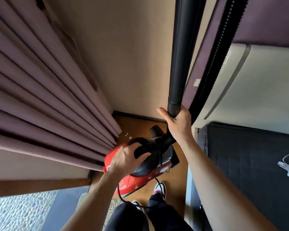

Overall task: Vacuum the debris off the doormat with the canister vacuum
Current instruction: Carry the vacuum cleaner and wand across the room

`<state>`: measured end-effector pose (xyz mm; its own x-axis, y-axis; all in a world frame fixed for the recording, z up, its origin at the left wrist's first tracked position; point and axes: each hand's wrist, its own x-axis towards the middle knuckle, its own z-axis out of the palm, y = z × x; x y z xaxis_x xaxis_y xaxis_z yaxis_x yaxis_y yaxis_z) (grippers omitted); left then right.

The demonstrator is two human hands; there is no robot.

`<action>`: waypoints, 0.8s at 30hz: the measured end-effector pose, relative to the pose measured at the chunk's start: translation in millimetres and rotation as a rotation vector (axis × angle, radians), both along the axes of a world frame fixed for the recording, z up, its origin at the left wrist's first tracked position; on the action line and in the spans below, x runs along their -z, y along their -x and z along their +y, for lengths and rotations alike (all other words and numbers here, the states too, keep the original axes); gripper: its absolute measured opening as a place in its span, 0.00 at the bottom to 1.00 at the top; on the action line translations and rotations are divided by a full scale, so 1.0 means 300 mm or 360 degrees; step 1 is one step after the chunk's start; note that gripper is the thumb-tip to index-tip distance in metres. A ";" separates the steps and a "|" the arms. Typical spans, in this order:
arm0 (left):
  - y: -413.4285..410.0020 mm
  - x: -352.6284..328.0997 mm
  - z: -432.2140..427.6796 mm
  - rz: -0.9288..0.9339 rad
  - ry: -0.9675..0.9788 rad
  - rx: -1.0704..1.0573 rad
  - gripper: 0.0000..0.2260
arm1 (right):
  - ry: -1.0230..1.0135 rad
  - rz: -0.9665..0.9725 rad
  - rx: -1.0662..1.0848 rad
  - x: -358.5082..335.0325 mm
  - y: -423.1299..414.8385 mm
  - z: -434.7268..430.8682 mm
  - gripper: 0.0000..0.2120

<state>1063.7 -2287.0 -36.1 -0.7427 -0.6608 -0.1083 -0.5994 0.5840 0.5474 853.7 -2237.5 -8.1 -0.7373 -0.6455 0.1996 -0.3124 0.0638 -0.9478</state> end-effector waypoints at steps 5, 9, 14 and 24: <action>0.035 0.074 -0.078 0.0031 -0.0082 -0.0091 0.16 | -0.0056 0.0007 -0.0078 0.062 0.050 -0.102 0.15; 0.064 0.146 -0.110 0.0030 -0.0063 -0.0194 0.17 | -0.0096 -0.0031 -0.0146 0.140 0.080 -0.178 0.10; 0.097 0.278 -0.126 0.0083 -0.0109 -0.0326 0.15 | -0.0158 -0.0127 -0.0153 0.297 0.138 -0.289 0.11; 0.162 0.697 -0.200 0.0112 -0.0338 -0.0372 0.14 | -0.0210 -0.0247 -0.0353 0.749 0.202 -0.445 0.14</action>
<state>1015.1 -2347.1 -245.3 -0.5842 -0.7823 -0.2160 -0.6602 0.3033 0.6872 793.2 -2371.1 -232.7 -0.5904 -0.8071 -0.0010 -0.1842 0.1360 -0.9734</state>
